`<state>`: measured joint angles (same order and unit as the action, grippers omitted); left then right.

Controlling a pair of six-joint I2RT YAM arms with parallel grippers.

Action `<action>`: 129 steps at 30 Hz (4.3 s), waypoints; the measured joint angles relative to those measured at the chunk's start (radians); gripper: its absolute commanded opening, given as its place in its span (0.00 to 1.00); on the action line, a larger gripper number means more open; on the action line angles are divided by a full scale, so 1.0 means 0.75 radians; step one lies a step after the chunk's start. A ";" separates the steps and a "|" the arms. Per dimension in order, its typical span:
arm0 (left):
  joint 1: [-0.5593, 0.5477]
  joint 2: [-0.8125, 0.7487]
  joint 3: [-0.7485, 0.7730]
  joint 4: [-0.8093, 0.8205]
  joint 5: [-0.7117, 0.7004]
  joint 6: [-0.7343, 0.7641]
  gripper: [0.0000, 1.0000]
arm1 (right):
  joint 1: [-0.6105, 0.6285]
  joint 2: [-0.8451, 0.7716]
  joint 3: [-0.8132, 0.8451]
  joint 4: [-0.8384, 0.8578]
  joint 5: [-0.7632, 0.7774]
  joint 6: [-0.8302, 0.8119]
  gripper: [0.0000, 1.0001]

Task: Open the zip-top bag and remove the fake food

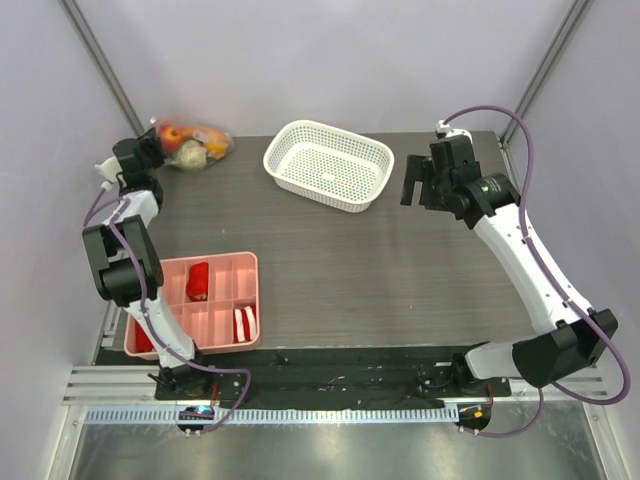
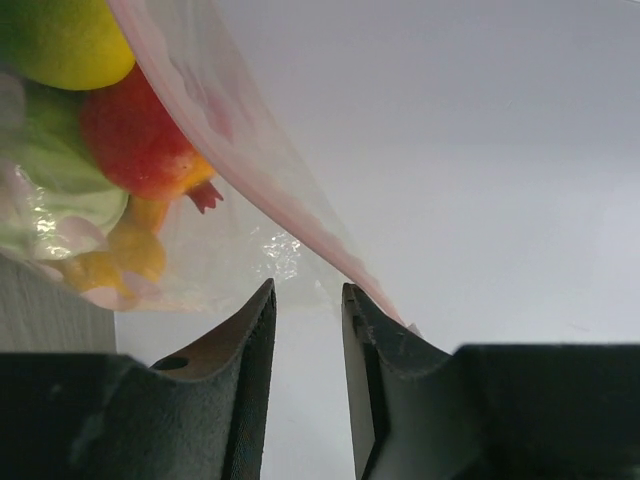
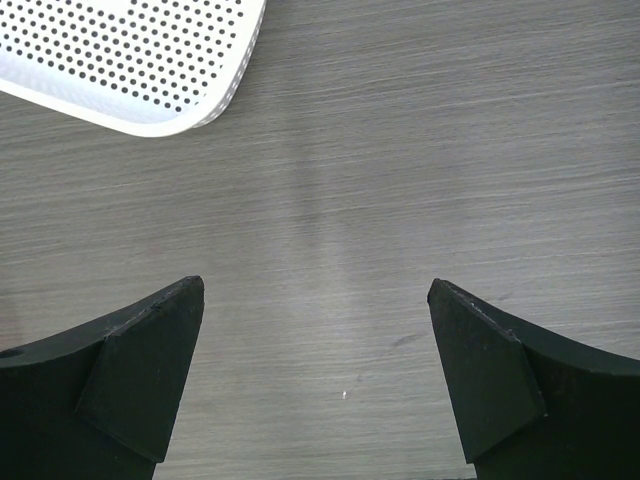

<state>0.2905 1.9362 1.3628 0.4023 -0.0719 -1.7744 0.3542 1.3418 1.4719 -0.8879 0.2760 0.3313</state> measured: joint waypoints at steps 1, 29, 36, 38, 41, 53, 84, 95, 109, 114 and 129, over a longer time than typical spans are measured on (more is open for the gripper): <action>0.001 -0.012 -0.018 0.002 -0.003 -0.006 0.34 | 0.000 0.007 0.003 0.004 -0.001 0.001 1.00; 0.026 -0.047 0.016 -0.001 -0.006 -0.114 0.49 | 0.000 0.070 0.045 0.064 -0.081 -0.075 1.00; 0.025 0.115 0.222 -0.082 0.028 -0.135 0.07 | 0.000 0.071 0.068 0.066 -0.074 -0.113 1.00; 0.025 0.122 0.262 -0.136 0.055 -0.124 0.00 | 0.000 0.073 0.077 0.067 -0.081 -0.125 1.00; 0.026 0.123 0.327 -0.237 0.111 -0.074 0.00 | 0.000 0.077 0.080 0.076 -0.103 -0.142 1.00; -0.027 -0.144 0.260 -0.874 0.305 0.435 0.00 | 0.056 0.124 -0.028 0.182 -0.336 -0.246 0.98; -0.451 -0.395 0.424 -1.608 0.558 0.956 0.00 | 0.373 0.513 -0.064 1.064 -0.902 -0.374 0.72; -0.492 -0.369 0.450 -1.729 0.671 0.955 0.00 | 0.460 0.603 -0.028 1.389 -0.952 -0.540 0.71; -0.492 -0.341 0.477 -1.786 0.702 0.902 0.00 | 0.542 0.714 -0.034 1.632 -0.926 -0.726 0.47; -0.492 -0.341 0.477 -1.801 0.692 0.902 0.00 | 0.544 0.718 -0.034 1.652 -0.924 -0.754 0.48; -0.491 -0.341 0.507 -1.867 0.661 0.912 0.27 | 0.550 0.758 0.045 1.640 -0.917 -0.851 0.01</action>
<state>-0.0780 1.6802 1.7428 -0.9981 0.4236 -1.0901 0.7670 1.9106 1.5059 0.3420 -0.4114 -0.3069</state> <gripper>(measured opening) 0.050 0.181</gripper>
